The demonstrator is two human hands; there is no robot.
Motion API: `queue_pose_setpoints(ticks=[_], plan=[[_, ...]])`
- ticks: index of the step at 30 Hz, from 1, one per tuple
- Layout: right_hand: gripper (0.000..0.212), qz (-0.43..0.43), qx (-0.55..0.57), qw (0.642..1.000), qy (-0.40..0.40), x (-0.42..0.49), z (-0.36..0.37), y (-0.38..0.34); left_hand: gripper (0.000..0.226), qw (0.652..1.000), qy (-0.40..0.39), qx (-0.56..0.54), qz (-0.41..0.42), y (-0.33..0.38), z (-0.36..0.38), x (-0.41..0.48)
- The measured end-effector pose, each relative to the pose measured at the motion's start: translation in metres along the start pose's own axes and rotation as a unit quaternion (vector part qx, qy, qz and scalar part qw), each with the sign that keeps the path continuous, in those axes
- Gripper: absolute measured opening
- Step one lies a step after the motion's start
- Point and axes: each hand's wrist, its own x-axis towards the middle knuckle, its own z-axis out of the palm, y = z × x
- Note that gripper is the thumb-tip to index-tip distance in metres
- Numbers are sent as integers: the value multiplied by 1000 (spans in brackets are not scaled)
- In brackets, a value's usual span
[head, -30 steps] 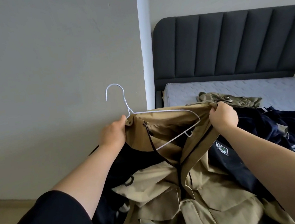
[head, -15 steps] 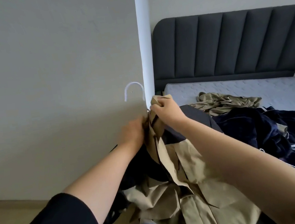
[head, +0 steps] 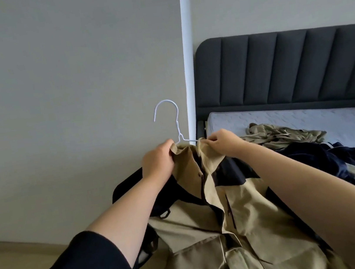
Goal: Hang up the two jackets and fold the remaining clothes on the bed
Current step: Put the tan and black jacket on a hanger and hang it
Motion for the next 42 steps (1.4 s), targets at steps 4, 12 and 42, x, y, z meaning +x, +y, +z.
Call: queue_pose_setpoints(ticks=[4,12,42], plan=[[25,-55,16,997,60,5,-7,-55,18,999,28,-9,-20,-5,-38,11],[29,-210,90,931,285,5,-54,-224,21,979,201,8,-38,-33,-212,57],[26,-157,323,898,254,3,12,-366,28,948,209,182,-159,-170,-350,-23]])
